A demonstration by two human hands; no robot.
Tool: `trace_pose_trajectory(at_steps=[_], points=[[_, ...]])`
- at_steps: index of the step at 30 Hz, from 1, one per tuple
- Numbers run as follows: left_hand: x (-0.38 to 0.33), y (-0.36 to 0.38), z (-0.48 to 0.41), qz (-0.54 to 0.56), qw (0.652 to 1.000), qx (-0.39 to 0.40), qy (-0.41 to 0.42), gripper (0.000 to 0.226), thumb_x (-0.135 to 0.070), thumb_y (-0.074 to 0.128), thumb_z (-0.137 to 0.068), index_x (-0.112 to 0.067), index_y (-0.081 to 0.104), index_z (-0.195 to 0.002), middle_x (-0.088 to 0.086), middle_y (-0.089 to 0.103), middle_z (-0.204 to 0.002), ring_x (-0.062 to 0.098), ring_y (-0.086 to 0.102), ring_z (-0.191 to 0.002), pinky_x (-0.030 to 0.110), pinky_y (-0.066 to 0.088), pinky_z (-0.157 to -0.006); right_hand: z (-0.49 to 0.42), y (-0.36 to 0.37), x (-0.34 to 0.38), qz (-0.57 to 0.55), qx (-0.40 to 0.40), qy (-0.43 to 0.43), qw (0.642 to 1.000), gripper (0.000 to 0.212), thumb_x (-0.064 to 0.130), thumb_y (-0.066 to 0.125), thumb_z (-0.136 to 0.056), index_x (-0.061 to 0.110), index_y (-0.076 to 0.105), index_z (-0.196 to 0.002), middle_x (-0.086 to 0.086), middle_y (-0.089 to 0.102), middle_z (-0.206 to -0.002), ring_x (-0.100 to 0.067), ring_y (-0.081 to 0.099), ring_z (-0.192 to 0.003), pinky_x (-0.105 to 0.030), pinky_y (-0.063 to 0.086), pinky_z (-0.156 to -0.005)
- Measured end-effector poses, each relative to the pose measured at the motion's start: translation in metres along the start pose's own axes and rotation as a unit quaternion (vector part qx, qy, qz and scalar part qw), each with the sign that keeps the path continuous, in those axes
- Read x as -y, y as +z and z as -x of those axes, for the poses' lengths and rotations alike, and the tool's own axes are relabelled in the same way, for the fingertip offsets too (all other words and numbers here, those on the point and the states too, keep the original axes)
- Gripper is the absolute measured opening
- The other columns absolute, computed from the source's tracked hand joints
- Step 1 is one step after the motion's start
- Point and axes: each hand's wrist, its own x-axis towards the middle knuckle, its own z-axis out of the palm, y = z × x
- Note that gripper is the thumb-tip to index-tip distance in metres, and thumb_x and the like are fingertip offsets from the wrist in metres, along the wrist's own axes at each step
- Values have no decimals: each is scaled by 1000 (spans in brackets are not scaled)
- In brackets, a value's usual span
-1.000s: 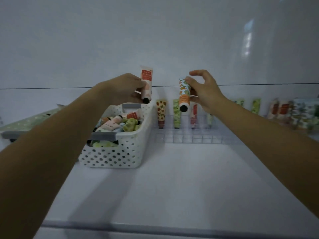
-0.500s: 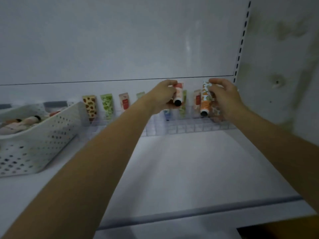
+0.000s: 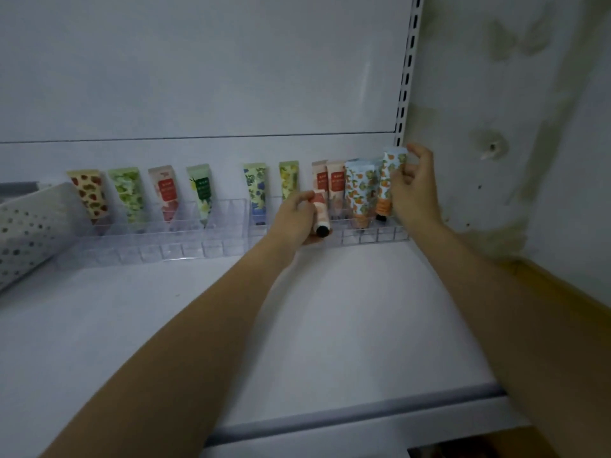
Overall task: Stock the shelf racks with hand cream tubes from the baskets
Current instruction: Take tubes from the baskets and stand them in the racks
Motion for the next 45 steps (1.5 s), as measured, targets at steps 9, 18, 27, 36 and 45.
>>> trace_pose_trajectory(at_steps=[9,18,27,36,45], points=[[4,-4,6,1,1000,-2,2,31,-10,33,-99,-19,48,-125,9,50,-116,18,60,-69,19,53,-49,-5,3,-2,-43,51,-7,998,44,4,42,-96,23,36,-136,1,52,-98,0,55,-74,-8,47,-62],[6,-7,13,4,1000,1,-7,26,-10,36,-98,-23,52,-115,9,50,-114,23,60,-77,20,54,-48,-7,-1,-3,-82,85,12,993,45,0,40,-96,24,37,-134,-2,51,-106,-2,56,-80,-9,48,-57],[7,-7,20,2,1000,-6,-2,25,-11,36,-98,-27,52,-110,11,51,-120,28,61,-88,19,53,-46,-11,-14,-5,-107,53,30,992,44,-4,43,-93,17,37,-131,-12,52,-122,-3,55,-89,-5,45,-56],[9,-6,22,8,1000,-8,4,30,-10,36,-98,-25,51,-118,11,51,-120,28,58,-92,17,51,-44,-6,-8,-18,13,152,18,988,51,-14,35,-91,13,40,-135,-1,52,-107,1,52,-78,-3,45,-57],[6,-10,10,16,996,-48,68,34,-8,44,-96,-20,44,-128,7,58,-102,25,62,-89,30,54,-72,1,-14,-24,144,82,-33,986,54,3,45,-94,14,28,-145,-16,39,-130,-17,46,-105,-24,42,-90]])
